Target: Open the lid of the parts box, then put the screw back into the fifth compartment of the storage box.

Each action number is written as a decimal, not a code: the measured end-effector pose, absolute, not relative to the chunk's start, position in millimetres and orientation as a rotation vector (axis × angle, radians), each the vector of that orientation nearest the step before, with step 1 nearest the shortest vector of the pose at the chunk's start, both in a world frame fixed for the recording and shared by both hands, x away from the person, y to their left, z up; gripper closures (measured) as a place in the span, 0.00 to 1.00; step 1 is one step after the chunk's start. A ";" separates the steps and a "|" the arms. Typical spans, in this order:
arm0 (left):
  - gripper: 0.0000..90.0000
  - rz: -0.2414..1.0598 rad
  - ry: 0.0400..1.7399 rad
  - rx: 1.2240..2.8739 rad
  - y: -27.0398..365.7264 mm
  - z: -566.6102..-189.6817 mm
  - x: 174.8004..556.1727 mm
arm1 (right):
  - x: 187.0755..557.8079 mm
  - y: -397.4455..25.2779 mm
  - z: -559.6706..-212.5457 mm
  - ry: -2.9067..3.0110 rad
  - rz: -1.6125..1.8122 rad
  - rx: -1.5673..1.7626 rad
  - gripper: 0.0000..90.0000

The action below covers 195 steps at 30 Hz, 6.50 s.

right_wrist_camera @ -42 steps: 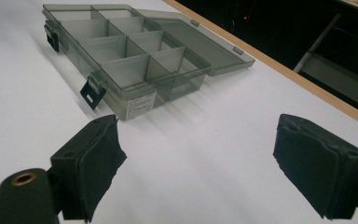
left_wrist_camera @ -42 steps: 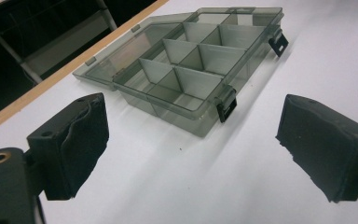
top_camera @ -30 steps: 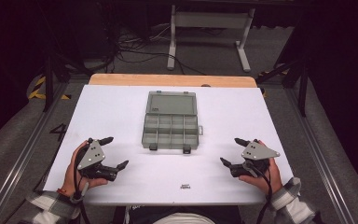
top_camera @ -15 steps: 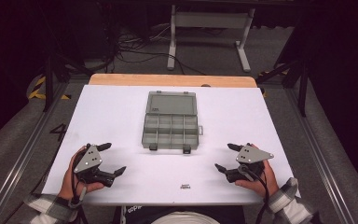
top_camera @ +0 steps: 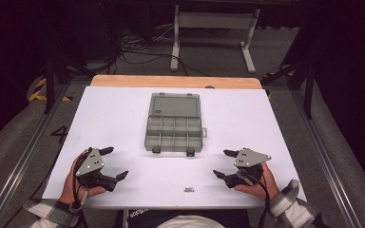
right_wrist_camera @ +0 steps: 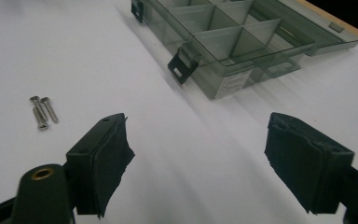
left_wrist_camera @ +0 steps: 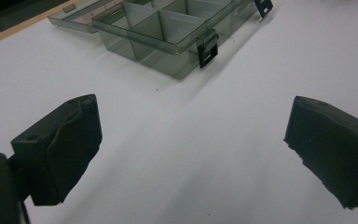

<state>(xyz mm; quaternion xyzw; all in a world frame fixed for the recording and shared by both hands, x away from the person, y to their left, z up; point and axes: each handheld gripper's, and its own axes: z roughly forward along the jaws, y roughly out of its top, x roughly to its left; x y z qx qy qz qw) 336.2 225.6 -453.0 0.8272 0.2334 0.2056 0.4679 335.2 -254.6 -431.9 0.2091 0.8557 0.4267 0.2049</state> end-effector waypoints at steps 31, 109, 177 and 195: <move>0.05 0.463 0.541 2.074 214.3 -453.9 337.7 | 335.5 -182.7 -438.2 2.765 1.204 0.355 0.63; 0.05 0.466 0.545 2.070 216.0 -453.5 336.4 | 342.1 -161.5 -453.9 2.800 1.137 0.351 0.98; 0.05 0.456 0.557 2.047 221.5 -454.5 332.0 | 457.3 -41.5 -415.3 2.677 1.059 0.386 0.98; 0.05 0.451 0.568 2.047 221.6 -454.8 332.6 | 439.1 -76.2 -393.7 2.586 1.212 0.396 0.81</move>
